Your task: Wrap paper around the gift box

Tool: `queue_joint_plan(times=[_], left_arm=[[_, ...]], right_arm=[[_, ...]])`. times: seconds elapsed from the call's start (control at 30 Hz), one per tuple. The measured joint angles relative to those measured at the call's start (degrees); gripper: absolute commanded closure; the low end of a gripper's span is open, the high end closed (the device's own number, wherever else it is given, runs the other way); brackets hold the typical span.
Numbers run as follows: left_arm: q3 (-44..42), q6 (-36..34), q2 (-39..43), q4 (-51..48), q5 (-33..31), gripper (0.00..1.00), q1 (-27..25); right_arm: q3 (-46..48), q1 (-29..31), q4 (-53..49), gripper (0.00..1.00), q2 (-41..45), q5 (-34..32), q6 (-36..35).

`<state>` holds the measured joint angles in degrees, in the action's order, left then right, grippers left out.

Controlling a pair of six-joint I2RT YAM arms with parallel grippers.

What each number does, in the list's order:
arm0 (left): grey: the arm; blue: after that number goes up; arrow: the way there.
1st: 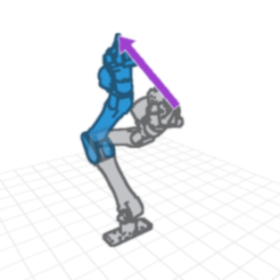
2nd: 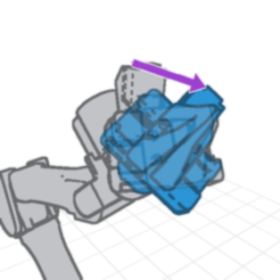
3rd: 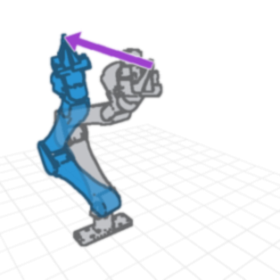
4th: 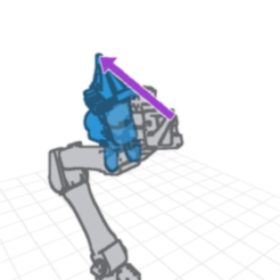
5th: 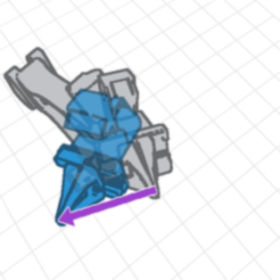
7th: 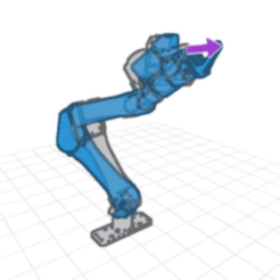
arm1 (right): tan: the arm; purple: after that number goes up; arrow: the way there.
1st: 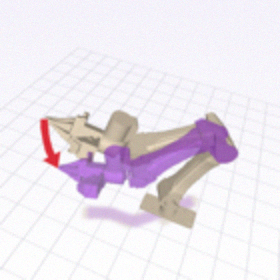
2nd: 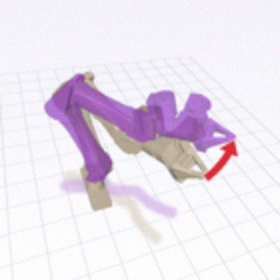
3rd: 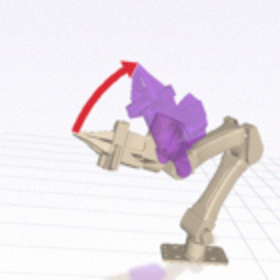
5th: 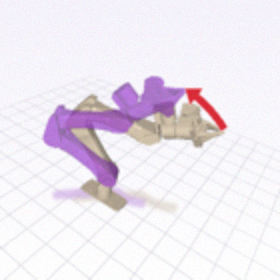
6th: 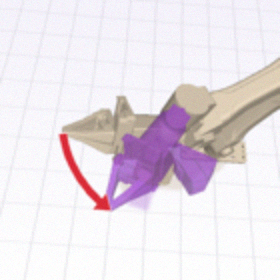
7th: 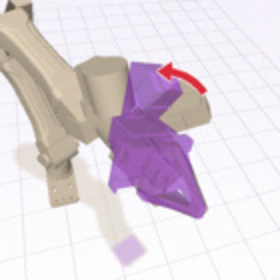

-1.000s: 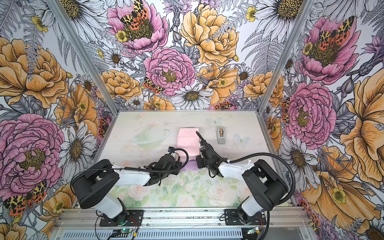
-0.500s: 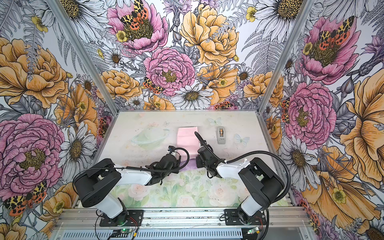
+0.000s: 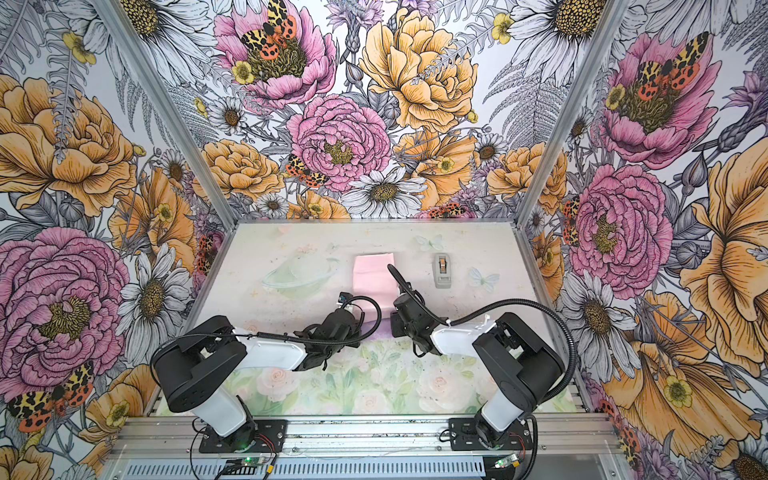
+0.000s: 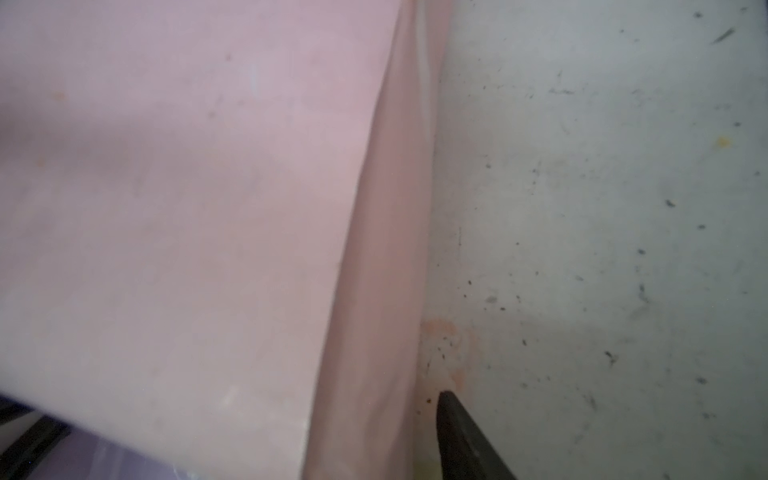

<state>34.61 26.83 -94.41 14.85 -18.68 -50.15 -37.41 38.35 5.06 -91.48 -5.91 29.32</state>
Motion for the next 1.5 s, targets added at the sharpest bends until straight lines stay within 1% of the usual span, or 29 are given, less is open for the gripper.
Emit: queue_joint_plan(times=[0.27, 0.4, 0.5, 0.6, 0.9, 0.97, 1.23, 1.3, 1.33, 1.37, 1.43, 1.5], left_arm=[[0.00, -0.02, 0.00, 0.00, 0.00, 0.76, -0.04], [0.00, -0.04, 0.00, -0.02, -0.02, 0.76, -0.15], [0.00, -0.04, 0.00, 0.00, -0.04, 0.76, -0.26], [0.00, -0.04, 0.00, 0.00, -0.04, 0.76, -0.26], [0.20, -0.07, 0.00, -0.07, -0.20, 0.77, -0.33], [0.55, -0.11, 0.00, -0.07, -0.22, 0.77, -0.33], [1.33, -0.28, 0.00, -0.11, -0.22, 0.77, -0.37], [1.51, -0.31, 0.00, -0.24, -0.22, 0.77, -0.35], [1.66, -0.31, 0.00, -0.35, -0.22, 0.77, -0.37], [1.84, -0.31, 0.00, -0.52, -0.22, 0.77, -0.37], [2.03, -0.44, 0.00, -0.57, -0.22, 0.71, -0.37], [2.12, -0.57, 0.00, -0.66, -0.22, 0.62, -0.37]], right_arm=[[-3.32, -1.33, -7.41, 0.48, 3.37, 5.42, -2.43], [-3.50, -3.52, -9.33, 0.50, 3.93, 6.49, -3.32], [-3.67, -4.94, -10.49, 0.56, 3.89, 7.02, -4.15], [-4.37, -5.75, -10.82, 0.65, 3.08, 7.30, -4.81], [-5.33, -5.62, -10.12, 0.91, 0.44, 9.05, -4.87], [-5.33, -5.27, -9.49, 0.99, 0.44, 8.98, -4.48], [-4.94, -3.82, -7.82, 1.00, 0.48, 7.87, -3.02], [-4.50, -3.74, -7.37, 0.82, 0.68, 7.65, -2.51], [-4.24, -3.74, -7.23, 0.72, 0.92, 7.69, -1.99], [-3.98, -3.74, -7.34, 0.65, 1.22, 7.67, -1.53], [-3.58, -3.76, -7.80, 0.52, 2.58, 7.93, -1.29], [-3.26, -3.76, -9.03, 0.45, 4.92, 8.41, -1.38]])
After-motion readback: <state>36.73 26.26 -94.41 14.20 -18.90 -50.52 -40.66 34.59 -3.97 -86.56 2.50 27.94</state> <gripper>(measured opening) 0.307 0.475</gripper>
